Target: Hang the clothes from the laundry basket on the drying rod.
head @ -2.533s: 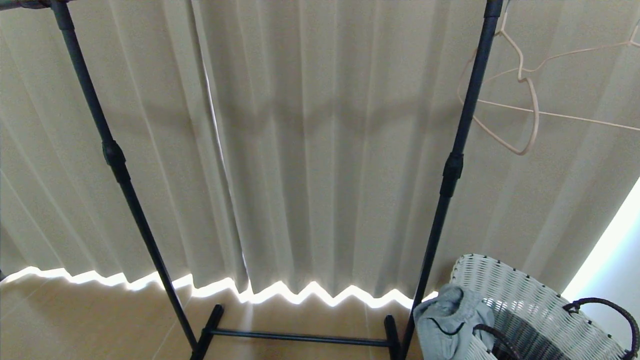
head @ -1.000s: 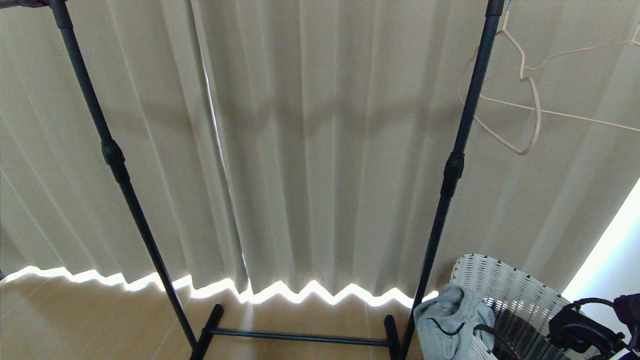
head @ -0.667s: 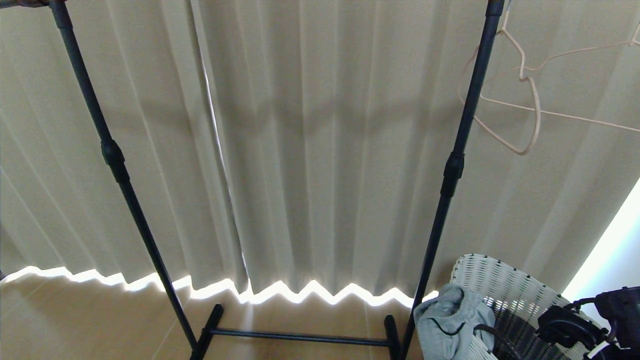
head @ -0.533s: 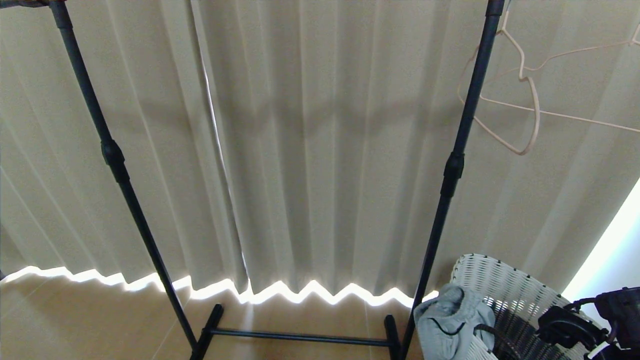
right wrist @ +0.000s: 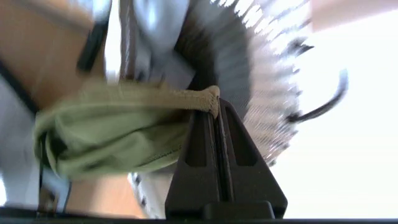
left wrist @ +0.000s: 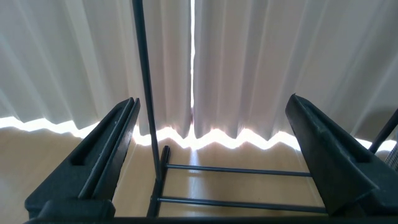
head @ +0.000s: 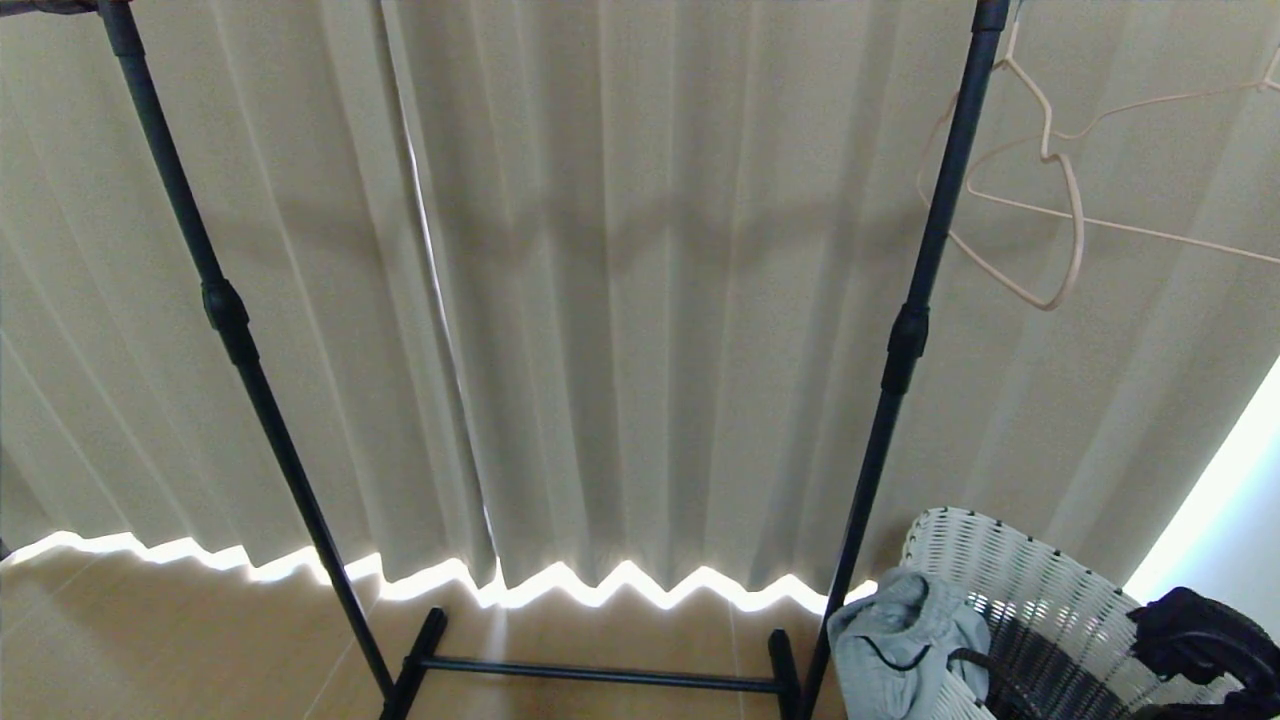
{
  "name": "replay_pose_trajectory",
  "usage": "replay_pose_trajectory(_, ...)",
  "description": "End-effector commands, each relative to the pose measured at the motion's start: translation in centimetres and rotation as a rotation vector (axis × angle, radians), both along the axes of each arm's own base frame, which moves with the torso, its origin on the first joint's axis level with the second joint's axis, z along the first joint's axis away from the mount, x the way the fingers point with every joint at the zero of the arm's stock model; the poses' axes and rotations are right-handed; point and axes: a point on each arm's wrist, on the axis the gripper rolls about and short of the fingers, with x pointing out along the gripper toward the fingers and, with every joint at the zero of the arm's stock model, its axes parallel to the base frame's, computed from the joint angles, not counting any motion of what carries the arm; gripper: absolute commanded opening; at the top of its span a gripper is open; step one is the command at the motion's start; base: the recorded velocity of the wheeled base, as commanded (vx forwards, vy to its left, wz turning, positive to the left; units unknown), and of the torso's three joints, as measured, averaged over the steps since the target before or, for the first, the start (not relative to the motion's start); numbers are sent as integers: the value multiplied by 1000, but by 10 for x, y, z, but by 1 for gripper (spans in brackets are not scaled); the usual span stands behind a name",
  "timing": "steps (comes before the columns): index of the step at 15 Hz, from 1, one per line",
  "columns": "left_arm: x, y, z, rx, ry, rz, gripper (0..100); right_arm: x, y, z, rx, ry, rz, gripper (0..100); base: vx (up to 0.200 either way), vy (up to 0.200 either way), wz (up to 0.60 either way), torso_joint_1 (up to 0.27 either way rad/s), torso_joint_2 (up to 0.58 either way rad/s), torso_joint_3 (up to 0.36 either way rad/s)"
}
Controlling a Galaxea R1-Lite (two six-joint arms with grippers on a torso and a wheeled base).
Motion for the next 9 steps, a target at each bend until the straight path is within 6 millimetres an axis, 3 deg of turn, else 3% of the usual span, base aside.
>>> replay_pose_trajectory(1, 0, 0, 0, -1, 1, 1, 100, -23, 0, 29, 12, -260, 6, 0, 0, 0, 0, 0, 0, 0)
replay_pose_trajectory(4, 0, 0, 0, -3, 1, 1, 100, -39, 3, 56, 110, -478, 47, 0, 0, 0, 0, 0, 0, 0)
replay_pose_trajectory(9, 0, 0, 0, -1, 1, -1, 100, -45, 3, 80, 186, -623, 14, 0, 0, 0, 0, 0, 0, 0)
